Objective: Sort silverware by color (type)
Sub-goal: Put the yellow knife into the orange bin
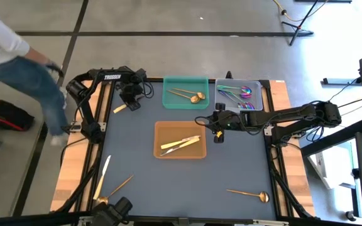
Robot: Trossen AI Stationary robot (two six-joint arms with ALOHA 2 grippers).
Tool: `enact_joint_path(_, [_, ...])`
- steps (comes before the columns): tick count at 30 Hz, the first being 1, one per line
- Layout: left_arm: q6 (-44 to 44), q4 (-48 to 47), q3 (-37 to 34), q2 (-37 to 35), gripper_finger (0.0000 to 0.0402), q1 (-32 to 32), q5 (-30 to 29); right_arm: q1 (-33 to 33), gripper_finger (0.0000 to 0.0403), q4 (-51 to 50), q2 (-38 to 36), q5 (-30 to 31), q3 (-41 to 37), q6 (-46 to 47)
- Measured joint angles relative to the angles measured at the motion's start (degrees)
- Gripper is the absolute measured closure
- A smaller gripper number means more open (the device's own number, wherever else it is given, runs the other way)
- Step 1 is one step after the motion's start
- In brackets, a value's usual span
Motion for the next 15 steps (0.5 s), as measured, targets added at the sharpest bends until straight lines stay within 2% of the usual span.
enact_joint_path(4, [-0.1, -0.2, 0.0, 0.0, 0.0360, -1.1, -1.8, 0.0, 0.0231, 0.0, 0.0, 0.0, 0.0, 0.0])
enact_joint_path(9, [-1.8, -0.3, -0.3, -2.2, 0.0346, -3.1, -3.6, 0.0, 0.0231, 0.0, 0.0, 0.0, 0.0, 0.0])
enact_joint_path(15, [-3.5, -2.3, 0.2, -9.6, 0.0346, -7.1, -6.3, 0.0, 0.0231, 0.0, 0.0, 0.0, 0.0, 0.0])
